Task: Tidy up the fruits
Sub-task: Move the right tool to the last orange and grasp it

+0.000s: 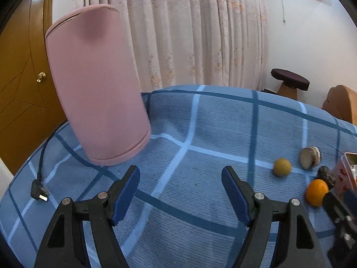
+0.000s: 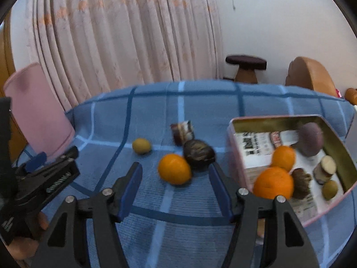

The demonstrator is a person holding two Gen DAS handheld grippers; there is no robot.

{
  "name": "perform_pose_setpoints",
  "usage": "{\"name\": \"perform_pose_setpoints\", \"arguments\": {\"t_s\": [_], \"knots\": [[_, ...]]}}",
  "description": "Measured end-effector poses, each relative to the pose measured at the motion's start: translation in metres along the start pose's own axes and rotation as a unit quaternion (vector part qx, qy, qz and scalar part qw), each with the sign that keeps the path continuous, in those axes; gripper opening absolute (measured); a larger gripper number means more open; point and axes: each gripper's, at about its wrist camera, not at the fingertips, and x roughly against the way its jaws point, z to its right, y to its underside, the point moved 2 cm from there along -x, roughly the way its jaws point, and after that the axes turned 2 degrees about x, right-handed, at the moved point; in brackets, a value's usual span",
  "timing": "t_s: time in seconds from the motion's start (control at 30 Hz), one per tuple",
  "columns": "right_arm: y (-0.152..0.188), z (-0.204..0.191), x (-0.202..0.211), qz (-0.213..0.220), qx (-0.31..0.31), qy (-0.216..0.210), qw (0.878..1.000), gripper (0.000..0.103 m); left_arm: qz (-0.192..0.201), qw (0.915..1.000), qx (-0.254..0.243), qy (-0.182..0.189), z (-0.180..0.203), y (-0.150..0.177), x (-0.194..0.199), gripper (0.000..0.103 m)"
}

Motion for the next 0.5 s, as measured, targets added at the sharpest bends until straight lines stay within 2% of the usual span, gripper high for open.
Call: {"name": "perform_pose_setpoints", "arguments": {"t_s": [0.07,0.17,0.23,0.33,0.43,0.5], "knots": [[-0.002,-0.002,-0.011,-0.018,0.0,0.015,1.0,0.067,-0.004,1.0,0.003,-0.002,-0.002,-0.001,-0.003,0.077],[-0.005,-0.003,-0.017,-0.024,0.004,0.03,0.999,0.066,-0.009,1.0,0.003,-0.002,-0.003,-0.001,-0.005,0.077],[-0.005,-0.003,-0.016,-0.023,0.005,0.038,0.999,0.062,-0.008,0.9999,0.002,-0.005,-0.003,-0.001,-0.005,0.077],[-0.004,-0.009,-0.01,-0.012,0.018,0.033,0.999,0.059,-0.003,0.9999,0.0,-0.01,-0.004,-0.003,-0.003,0.077],[-0.001,-0.013,-0.017,-0.034,0.022,0.017,0.999,0.056,-0.002,1.0,0.003,-0.008,-0.005,-0.003,-0.003,0.077],[0.0,-0.009,-0.023,-0.051,0.008,0.02,0.998,0.055,-0.005,1.0,0.005,-0.007,-0.006,-0.002,-0.004,0.077]]}}
